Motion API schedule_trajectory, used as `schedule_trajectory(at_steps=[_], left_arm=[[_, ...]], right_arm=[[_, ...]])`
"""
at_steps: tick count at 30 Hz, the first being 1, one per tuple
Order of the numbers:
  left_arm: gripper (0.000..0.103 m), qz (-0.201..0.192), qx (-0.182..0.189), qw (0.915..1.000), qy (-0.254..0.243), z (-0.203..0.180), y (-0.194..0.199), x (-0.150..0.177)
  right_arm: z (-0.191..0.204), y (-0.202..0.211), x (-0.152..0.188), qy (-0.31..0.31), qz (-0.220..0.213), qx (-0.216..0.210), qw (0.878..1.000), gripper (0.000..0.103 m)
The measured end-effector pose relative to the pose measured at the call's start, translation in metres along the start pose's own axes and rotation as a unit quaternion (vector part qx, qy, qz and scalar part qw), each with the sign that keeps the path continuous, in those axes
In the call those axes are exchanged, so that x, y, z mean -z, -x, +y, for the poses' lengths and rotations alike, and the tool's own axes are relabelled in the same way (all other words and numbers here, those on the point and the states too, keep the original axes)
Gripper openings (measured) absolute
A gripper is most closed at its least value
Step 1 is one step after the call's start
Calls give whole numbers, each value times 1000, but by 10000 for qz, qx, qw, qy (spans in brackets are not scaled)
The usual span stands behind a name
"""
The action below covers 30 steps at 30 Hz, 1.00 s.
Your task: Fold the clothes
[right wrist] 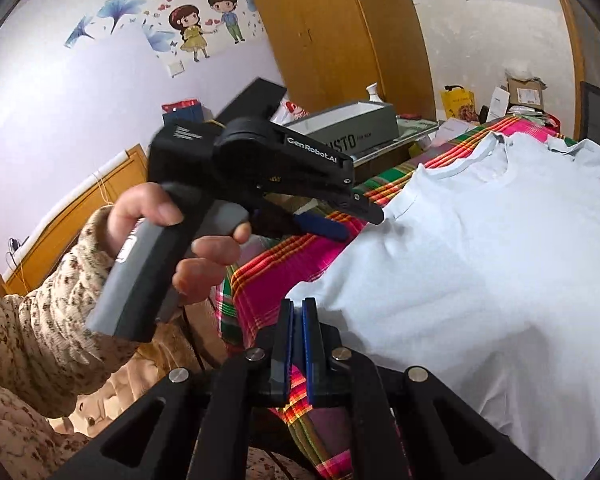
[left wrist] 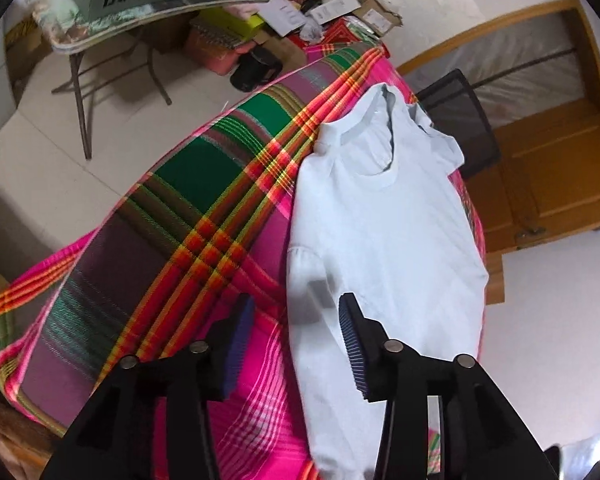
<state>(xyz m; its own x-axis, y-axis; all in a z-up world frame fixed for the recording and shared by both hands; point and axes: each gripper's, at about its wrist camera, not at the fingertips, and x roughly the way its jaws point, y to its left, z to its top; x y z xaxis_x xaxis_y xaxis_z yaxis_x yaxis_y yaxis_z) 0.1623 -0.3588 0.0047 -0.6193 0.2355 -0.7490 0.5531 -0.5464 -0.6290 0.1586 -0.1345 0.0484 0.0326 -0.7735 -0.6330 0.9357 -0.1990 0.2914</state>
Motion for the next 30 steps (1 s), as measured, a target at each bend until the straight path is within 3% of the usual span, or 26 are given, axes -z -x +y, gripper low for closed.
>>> schedule_trajectory(at_steps=[5, 6, 8, 10, 14, 21, 27, 30], left_arm=[[41, -23, -63, 10000, 58, -5, -7, -6], [22, -28, -105, 9999, 49, -6, -7, -7], [4, -76, -226, 9997, 24, -6, -8, -8], [2, -164, -376, 9992, -1, -5, -9, -7], [0, -705, -669, 9953, 36, 5, 9, -4], [2, -981, -908, 9904, -360, -3, 20, -5], [12, -1042, -699, 9854, -1148, -47, 4, -20], [12, -664, -639, 9843, -1507, -68, -21, -30]], right_arm=[[2, 3, 2, 16, -22, -112, 9999, 5], [2, 2, 2, 25, -9, -114, 9999, 5], [0, -2, 3, -32, 51, -148, 9999, 5], [-2, -7, 5, -87, 118, -179, 9997, 5], [-4, -16, 9, -127, 264, -218, 9993, 5], [-6, -31, 14, -165, 569, -326, 9977, 5], [-8, -40, 15, -214, 734, -444, 9961, 7], [-4, -35, 14, -80, 700, -543, 9960, 7]])
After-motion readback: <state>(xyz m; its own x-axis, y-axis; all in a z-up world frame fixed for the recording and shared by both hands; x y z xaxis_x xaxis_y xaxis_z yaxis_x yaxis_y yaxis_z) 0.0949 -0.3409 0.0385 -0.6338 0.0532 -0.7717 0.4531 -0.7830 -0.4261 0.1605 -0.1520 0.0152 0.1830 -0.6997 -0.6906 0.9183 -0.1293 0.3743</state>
